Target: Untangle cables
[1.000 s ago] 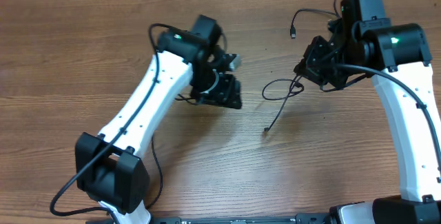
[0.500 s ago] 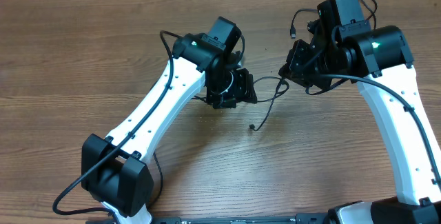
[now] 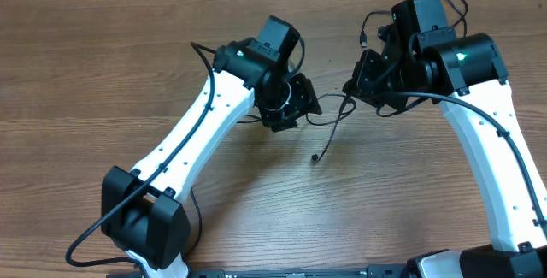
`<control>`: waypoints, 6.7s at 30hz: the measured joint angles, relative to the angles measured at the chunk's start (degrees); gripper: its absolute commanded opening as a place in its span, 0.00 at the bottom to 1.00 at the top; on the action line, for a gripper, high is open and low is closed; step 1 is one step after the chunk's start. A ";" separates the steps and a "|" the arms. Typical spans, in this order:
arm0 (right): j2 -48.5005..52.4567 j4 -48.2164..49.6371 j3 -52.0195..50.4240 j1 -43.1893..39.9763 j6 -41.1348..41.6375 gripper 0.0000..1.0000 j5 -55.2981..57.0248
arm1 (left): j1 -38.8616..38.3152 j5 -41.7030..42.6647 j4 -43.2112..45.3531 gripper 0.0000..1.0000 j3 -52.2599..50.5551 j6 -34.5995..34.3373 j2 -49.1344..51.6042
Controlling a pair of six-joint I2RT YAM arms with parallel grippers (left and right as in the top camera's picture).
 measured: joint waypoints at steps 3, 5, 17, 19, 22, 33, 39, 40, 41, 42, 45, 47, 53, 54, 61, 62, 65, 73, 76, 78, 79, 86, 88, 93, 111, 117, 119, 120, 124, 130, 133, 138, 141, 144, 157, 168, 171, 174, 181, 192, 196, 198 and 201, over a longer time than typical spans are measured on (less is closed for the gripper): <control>0.00 0.72 0.00 0.00 -0.17 0.04 -1.77 | -1.11 -1.05 0.90 0.49 0.00 -2.08 0.00; 0.00 0.74 0.00 0.00 -0.20 0.04 -2.62 | -1.40 -1.51 1.20 0.43 0.00 -2.75 0.00; 0.00 2.03 0.00 0.00 -0.44 0.04 -4.50 | -1.53 -2.16 0.11 0.45 0.00 -4.09 0.00; 0.00 2.64 0.00 0.00 -0.44 0.04 -4.52 | -1.70 -2.16 -0.31 0.44 0.00 -4.09 0.00; 0.00 3.32 0.00 0.00 -0.44 0.04 -4.55 | -1.90 -2.29 -0.33 0.42 0.00 -4.09 0.00; 0.00 3.82 0.00 0.00 -0.63 0.04 -4.92 | -2.27 -5.07 -2.10 0.17 0.00 -4.22 0.00; 0.00 3.76 0.00 0.00 -0.92 0.04 -4.92 | -2.27 -7.41 -3.76 0.06 0.00 -4.20 0.00; 0.00 3.74 0.00 0.00 -1.01 0.04 -4.90 | -2.27 -7.74 -3.78 0.04 0.00 -4.02 0.00; 0.00 3.69 0.00 0.00 -1.03 0.04 -4.90 | -2.27 -7.96 -3.78 0.04 0.00 -4.02 0.00; 0.00 3.63 0.00 0.00 -1.07 0.04 -4.83 | -2.27 -8.31 -3.80 0.04 0.00 -3.80 0.00; 0.00 2.89 0.00 0.00 -1.20 0.04 -3.67 | -2.23 -9.86 -4.46 0.04 0.00 -2.27 0.00; 0.00 1.86 0.00 0.00 -1.27 0.04 -2.23 | -2.05 -11.17 -5.55 0.04 0.00 -1.25 0.00; 0.00 0.33 -0.02 0.00 -1.29 0.04 2.08 | 0.26 -15.04 -9.62 0.33 0.00 0.46 0.00; 0.00 0.33 -0.02 0.00 -1.31 0.04 2.27 | 0.68 -15.04 -9.81 0.47 0.00 0.85 0.00; 0.00 2.25 -0.04 0.00 -1.29 0.04 0.07 | 2.25 -9.73 -8.22 0.86 0.00 1.09 0.00; 0.00 2.67 -0.04 0.00 -1.29 0.04 -0.61 | 2.19 -8.76 -8.09 0.86 0.00 1.09 0.00; 0.00 3.67 -0.04 0.00 -1.27 0.04 -2.34 | 1.86 -6.03 -7.93 0.86 0.00 0.33 0.00; 0.00 4.83 -0.04 0.00 -1.27 0.04 -5.79 | 1.60 -3.65 -5.68 0.76 0.00 -6.36 0.00; 0.00 4.81 -0.04 0.00 -1.27 0.04 -6.38 | 1.60 -3.43 -4.31 0.70 0.00 -7.78 0.00; 0.00 4.85 -0.04 0.00 -1.16 0.04 -6.58 | 1.51 -3.26 -4.09 0.67 0.00 -8.92 0.00; 0.00 4.81 -0.04 0.00 -0.98 0.04 -6.69 | 1.49 -3.13 -3.98 0.66 0.00 -9.42 0.00; 0.00 5.38 -0.04 0.00 -0.33 0.04 -7.21 | 0.59 -3.10 -3.04 0.65 0.00 -10.75 0.00; 0.00 5.90 -0.04 0.00 0.04 0.04 -7.39 | 0.04 -3.10 -3.04 0.62 0.00 -10.93 0.00; 0.00 6.82 -0.04 0.00 1.55 0.04 -7.58 | -0.42 -3.10 -2.91 0.42 0.00 -12.15 0.00; 0.00 3.61 -0.07 0.00 2.34 0.04 -3.58 | -0.39 -15.52 -9.73 0.04 0.00 -11.08 0.00; 0.00 2.67 -0.09 0.07 2.03 0.04 -1.31 | -0.33 -22.16 -13.25 0.04 0.00 -9.57 0.00; 0.00 1.70 -0.09 0.13 1.75 0.04 0.72 | -0.07 -24.61 -15.02 0.04 0.00 -9.33 0.00; 0.00 1.20 -0.09 0.20 1.70 0.04 1.79 | 0.15 -25.97 -16.13 0.04 0.00 -9.07 0.00; 0.00 -0.11 -0.09 0.44 1.46 0.04 7.26 | 1.75 -30.27 -19.76 0.04 0.00 -8.33 0.00; 0.00 -0.42 -0.09 0.37 1.36 0.04 15.41 | 4.44 -33.68 -21.53 0.04 0.00 -5.81 0.00; 0.00 -0.42 -0.09 0.37 1.36 0.04 17.57 | 4.94 -34.51 -21.97 0.04 0.00 -5.05 0.00; 0.00 -0.46 -0.09 0.37 1.36 0.04 20.61 | 4.94 -35.80 -22.29 0.04 0.00 -4.17 0.00; 0.00 -0.61 -0.09 0.37 1.36 0.04 21.70 | 4.94 -36.00 -22.29 0.06 0.00 -3.80 0.00; 0.00 -0.83 -0.09 0.39 1.33 0.04 21.62 | 4.94 -35.93 -22.29 0.20 0.00 -2.82 0.00; 0.00 -1.33 -0.09 0.37 2.32 0.04 22.97 | 4.94 -31.28 -20.94 0.80 0.00 3.54 0.00; 0.00 -5.33 -0.09 0.35 11.13 0.04 34.36 | 4.94 -30.51 -20.92 0.99 0.00 4.24 0.00; 0.00 -6.47 -0.09 0.37 12.96 0.04 37.48 | 4.94 -30.51 -20.92 1.00 0.00 4.50 0.00; 0.00 -8.74 -0.09 0.37 15.96 0.04 41.59 | 4.94 -30.51 -20.92 1.00 0.00 4.83 0.00; 0.00 -7.52 -0.09 0.37 19.47 0.09 46.99 | 4.94 -30.51 -20.92 1.00 0.00 4.85 0.00; 0.11 10.45 -0.13 -0.66 6.97 0.07 48.19 | 4.94 -30.51 -20.92 1.00 0.00 4.85 0.00; 1.14 14.62 -0.13 -5.64 2.93 0.05 45.79 | 4.94 -30.51 -20.92 1.00 0.00 5.01 0.00; 2.03 17.29 -0.13 -9.49 0.31 0.08 42.23 | 4.94 -30.51 -20.92 0.99 0.00 5.03 0.00; 3.15 19.96 -0.13 -16.02 -3.37 0.08 35.10 | 4.94 -30.51 -20.74 0.99 0.00 5.03 0.00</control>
